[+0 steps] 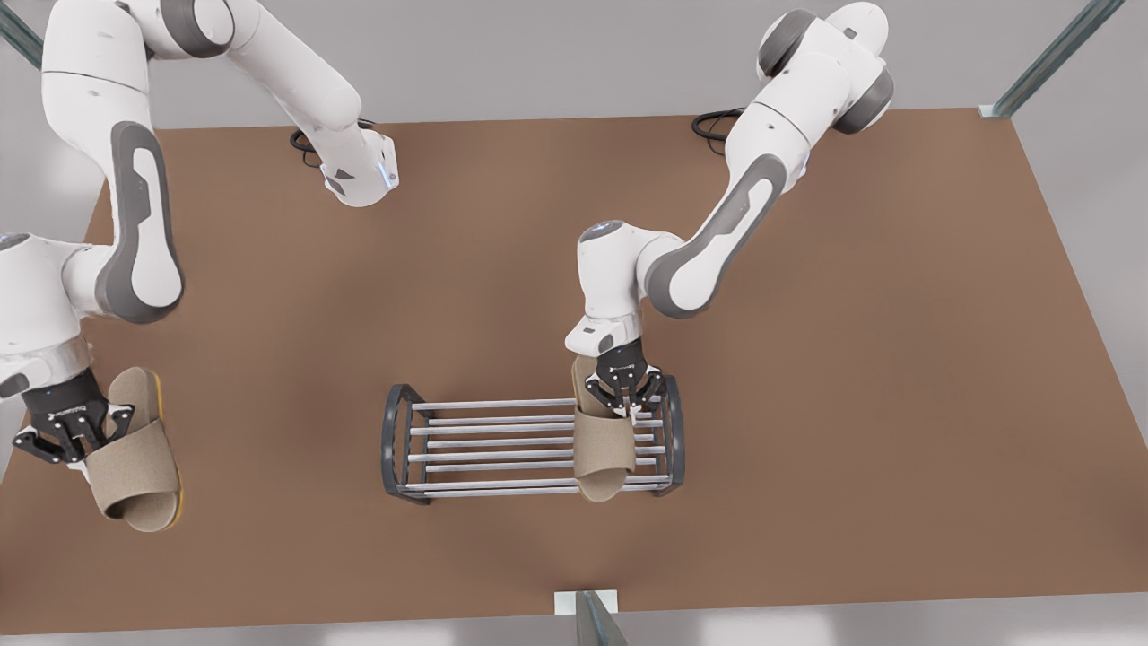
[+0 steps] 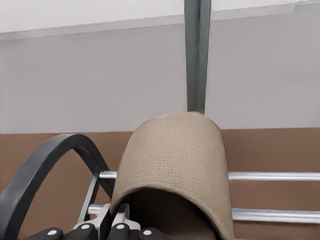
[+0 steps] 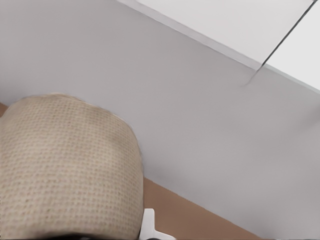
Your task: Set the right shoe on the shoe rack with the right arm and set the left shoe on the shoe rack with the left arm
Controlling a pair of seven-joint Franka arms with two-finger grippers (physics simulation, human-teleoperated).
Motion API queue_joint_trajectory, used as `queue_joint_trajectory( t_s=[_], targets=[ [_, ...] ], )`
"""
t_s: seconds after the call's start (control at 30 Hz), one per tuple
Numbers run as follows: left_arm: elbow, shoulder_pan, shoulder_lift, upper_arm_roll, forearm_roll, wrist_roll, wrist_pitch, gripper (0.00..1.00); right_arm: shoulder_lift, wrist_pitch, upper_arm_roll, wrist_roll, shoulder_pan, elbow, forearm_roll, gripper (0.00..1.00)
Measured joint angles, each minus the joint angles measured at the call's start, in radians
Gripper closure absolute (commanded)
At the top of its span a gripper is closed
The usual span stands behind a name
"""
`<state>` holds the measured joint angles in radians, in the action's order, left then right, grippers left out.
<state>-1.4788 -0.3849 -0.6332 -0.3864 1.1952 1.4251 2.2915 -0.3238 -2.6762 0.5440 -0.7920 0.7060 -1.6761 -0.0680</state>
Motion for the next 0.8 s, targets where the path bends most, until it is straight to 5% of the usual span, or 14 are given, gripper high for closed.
queue_joint_trajectory(
  t_s=[0.03,0.17,0.27,0.4,0.53,0.57,0.6,0.63,0.67,0.8],
  targets=[
    [-0.008,-0.001,0.0,0.0,0.007,0.013,0.001,0.0,-0.015,0.115,0.001,0.038,0.0,0.086,0.032,0.79],
    [-0.037,-0.002,0.003,0.0,0.035,0.055,0.01,0.0,-0.021,0.477,0.05,0.186,0.0,0.194,0.098,0.79],
    [-0.073,-0.005,0.047,-0.034,0.03,0.08,0.002,0.0,-0.077,0.65,0.069,0.327,-0.206,0.287,0.135,0.79],
    [0.068,0.034,0.214,-0.268,-0.212,0.085,-0.219,0.0,-0.239,0.834,-0.295,0.529,-0.673,0.592,0.203,0.79],
    [0.17,0.361,0.231,-0.299,-0.488,-0.097,-0.483,0.0,-0.268,0.923,-0.45,0.741,-0.87,0.659,0.226,0.79],
    [0.248,0.412,0.189,-0.282,-0.543,-0.154,-0.547,0.0,-0.263,0.938,-0.48,0.793,-0.896,0.666,0.232,0.79],
    [0.331,0.387,0.167,-0.075,-0.689,-0.216,-0.611,0.0,-0.257,0.948,-0.499,0.844,-0.908,0.675,0.24,0.79],
    [0.31,0.39,0.217,0.094,-0.833,-0.275,-0.655,0.0,-0.255,0.956,-0.51,0.894,-0.918,0.697,0.247,0.79],
    [0.119,0.391,0.361,0.18,-0.934,-0.332,-0.643,0.0,-0.256,0.958,-0.537,0.944,-0.943,0.714,0.253,0.79],
    [-0.054,0.395,0.503,0.271,-1.132,-0.538,-0.608,0.0,-0.267,0.929,-0.679,1.142,-1.122,0.733,0.27,0.79]
  ],
)
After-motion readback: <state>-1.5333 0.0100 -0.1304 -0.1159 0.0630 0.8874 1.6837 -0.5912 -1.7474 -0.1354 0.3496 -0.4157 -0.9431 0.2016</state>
